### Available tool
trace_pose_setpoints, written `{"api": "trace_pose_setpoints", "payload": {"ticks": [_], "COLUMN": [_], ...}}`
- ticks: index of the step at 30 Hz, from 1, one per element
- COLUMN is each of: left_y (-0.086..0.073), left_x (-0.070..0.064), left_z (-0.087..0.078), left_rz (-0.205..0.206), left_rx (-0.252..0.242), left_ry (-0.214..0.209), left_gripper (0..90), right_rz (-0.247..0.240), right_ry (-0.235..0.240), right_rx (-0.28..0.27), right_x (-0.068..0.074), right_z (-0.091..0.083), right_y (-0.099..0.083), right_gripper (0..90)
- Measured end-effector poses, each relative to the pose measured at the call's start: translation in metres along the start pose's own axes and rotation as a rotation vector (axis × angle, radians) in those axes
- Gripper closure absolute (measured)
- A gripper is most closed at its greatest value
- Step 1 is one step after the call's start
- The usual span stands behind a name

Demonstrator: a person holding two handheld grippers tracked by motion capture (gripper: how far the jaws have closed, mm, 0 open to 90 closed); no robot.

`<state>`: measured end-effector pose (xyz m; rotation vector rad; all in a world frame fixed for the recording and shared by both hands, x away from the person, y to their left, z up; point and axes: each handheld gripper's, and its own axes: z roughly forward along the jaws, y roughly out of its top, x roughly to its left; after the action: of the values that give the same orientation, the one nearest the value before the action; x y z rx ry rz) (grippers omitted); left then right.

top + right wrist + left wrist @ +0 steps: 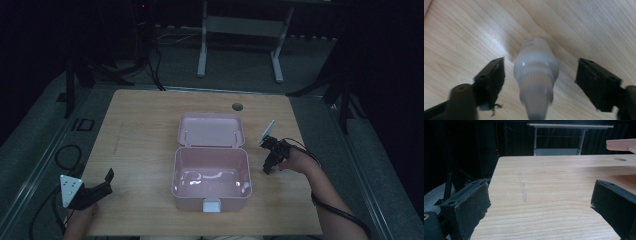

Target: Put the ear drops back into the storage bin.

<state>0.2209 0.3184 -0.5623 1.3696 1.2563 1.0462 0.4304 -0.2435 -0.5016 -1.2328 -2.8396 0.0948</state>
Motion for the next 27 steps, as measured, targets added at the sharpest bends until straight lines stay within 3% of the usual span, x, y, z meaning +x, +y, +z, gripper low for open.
{"api": "trace_pose_setpoints", "payload": {"ticks": [5,13,18,27], "left_y": [0.0,0.0,0.0,0.0], "left_x": [0.0,-0.001,-0.001,-0.001], "left_z": [0.0,0.0,0.0,0.0], "left_rz": [0.004,0.01,0.012,0.012], "left_rx": [0.001,0.005,0.005,0.006], "left_ry": [-0.001,-0.001,0.0,0.0], "left_gripper": [2.0,2.0,2.0,2.0], "right_rz": [-0.016,-0.027,-0.07,-0.239], "right_ry": [0.007,0.012,-0.006,-0.042], "right_rx": [0.019,0.031,0.043,0.05], "right_x": [0.004,0.001,0.004,0.012], "right_z": [0.003,0.008,0.008,0.003], "right_y": [0.005,0.008,0.008,-0.002], "right_gripper": [42.6,53.5,59.1,59.3]}}
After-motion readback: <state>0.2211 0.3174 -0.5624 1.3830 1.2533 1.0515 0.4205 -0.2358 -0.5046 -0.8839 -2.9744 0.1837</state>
